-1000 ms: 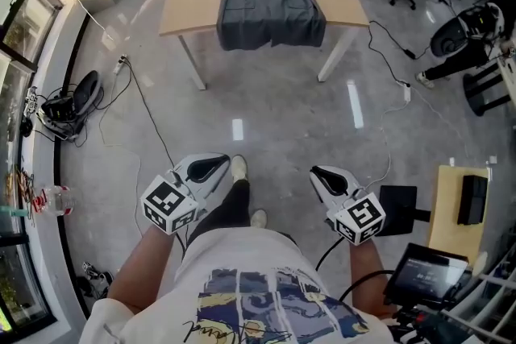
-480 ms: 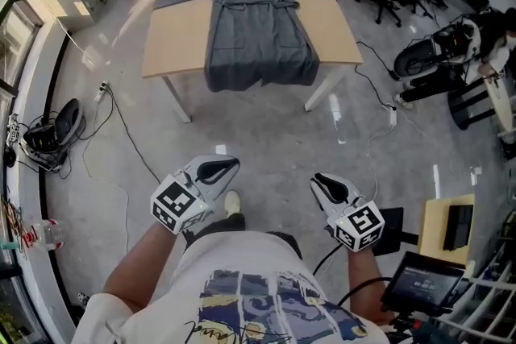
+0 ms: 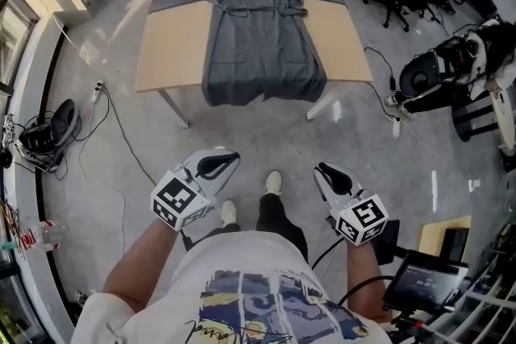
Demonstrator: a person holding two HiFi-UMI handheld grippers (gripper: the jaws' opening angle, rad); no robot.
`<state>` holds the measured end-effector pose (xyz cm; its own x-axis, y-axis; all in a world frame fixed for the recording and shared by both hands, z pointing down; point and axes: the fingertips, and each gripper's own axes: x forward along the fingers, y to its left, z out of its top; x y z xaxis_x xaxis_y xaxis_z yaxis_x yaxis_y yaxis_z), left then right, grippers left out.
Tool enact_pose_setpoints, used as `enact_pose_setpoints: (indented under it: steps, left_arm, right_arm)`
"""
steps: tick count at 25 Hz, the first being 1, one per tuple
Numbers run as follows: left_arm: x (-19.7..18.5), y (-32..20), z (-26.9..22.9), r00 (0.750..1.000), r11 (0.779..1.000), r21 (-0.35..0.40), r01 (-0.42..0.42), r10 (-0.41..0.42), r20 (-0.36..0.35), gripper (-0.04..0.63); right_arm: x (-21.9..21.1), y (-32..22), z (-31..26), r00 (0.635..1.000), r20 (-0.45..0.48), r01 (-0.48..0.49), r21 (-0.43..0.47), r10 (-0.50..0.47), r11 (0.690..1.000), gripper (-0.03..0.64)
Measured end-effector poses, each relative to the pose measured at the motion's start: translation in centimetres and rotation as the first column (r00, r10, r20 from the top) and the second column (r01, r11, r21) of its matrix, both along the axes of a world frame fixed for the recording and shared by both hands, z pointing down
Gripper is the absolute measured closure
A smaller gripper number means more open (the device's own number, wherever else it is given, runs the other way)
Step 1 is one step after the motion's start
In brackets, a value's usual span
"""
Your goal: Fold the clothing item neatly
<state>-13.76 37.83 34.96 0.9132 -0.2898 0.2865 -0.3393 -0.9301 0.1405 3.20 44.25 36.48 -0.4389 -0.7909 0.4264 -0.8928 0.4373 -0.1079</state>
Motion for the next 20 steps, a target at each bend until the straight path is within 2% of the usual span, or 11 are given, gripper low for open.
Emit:
enact_pose_setpoints:
  steps: [5, 10, 16, 20]
  left_arm:
    - [2.9, -3.0, 0.6, 0.999, 0.999, -0.026, 0.041, -0.041, 0.026, 0.588]
    - [6.6, -7.1, 0.1, 0.994, 0.995, -0.012, 0.102, -0.101, 0.037, 0.588]
    - [9.7, -12.5, -1.2, 0.975, 0.977, 0.020, 0.211, -0.212, 0.061, 0.588]
    - [10.4, -14.9, -1.3, 0.957, 0.960, 0.028, 0.280, -0.281, 0.069, 0.588]
  right_arm:
    - [2.2, -5.6, 0.0, 0.994, 0.020, 0.104, 0.003, -0.104, 0.995, 0.574]
    - [5.4, -11.1, -0.1, 0.980, -0.003, 0.198, 0.015, -0.198, 0.980, 0.574]
    - [9.2, -16.3, 0.3, 0.953, -0.014, 0.302, 0.018, -0.301, 0.953, 0.574]
    - [9.8, -18.7, 1.9, 0.934, -0.009, 0.356, -0.001, -0.356, 0.934, 0.574]
